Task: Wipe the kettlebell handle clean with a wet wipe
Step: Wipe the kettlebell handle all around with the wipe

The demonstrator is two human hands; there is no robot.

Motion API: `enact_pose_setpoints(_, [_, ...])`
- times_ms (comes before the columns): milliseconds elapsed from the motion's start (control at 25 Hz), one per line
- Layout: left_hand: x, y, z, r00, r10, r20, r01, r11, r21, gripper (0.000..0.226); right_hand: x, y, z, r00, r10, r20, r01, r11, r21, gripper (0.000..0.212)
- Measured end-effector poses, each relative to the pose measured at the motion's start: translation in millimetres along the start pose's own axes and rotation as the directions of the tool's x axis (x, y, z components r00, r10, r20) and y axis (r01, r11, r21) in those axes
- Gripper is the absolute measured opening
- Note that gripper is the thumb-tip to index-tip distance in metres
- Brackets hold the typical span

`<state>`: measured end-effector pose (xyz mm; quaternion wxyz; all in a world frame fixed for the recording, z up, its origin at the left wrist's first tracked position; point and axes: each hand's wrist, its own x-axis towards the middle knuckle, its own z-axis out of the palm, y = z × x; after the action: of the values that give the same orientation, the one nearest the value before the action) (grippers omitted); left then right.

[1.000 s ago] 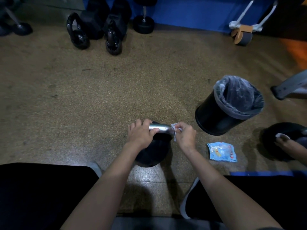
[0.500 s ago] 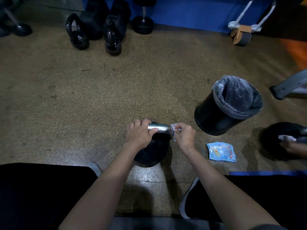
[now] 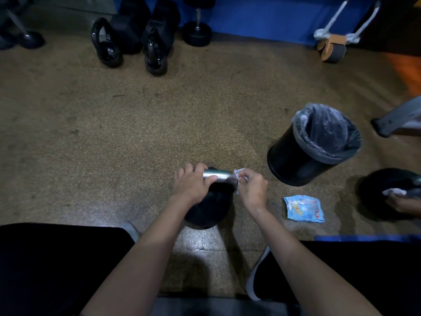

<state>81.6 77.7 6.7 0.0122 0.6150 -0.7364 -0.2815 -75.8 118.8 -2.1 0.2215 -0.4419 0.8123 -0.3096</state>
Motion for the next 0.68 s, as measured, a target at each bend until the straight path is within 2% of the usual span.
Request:
enact_pose_setpoints(400, [1, 0, 0, 1.0, -0.005, 0.004, 0.005, 1.0, 0.003, 0.052, -10, 1, 2, 0.998, 0.032, -0.054, -0.03, 0.999, 0.043, 0.015])
enact_pose_setpoints(520, [0, 0, 1, 1.0, -0.003, -0.003, 0.003, 1.0, 0.009, 0.053, -10, 3, 4, 0.99, 0.121, -0.067, -0.115, 0.989, 0.089, 0.013])
enact_pose_setpoints(680, [0, -1, 1, 1.0, 0.002, -0.001, -0.002, 1.0, -0.01, 0.052, -19, 0, 10, 0.992, 0.084, -0.092, -0.075, 0.992, 0.103, 0.014])
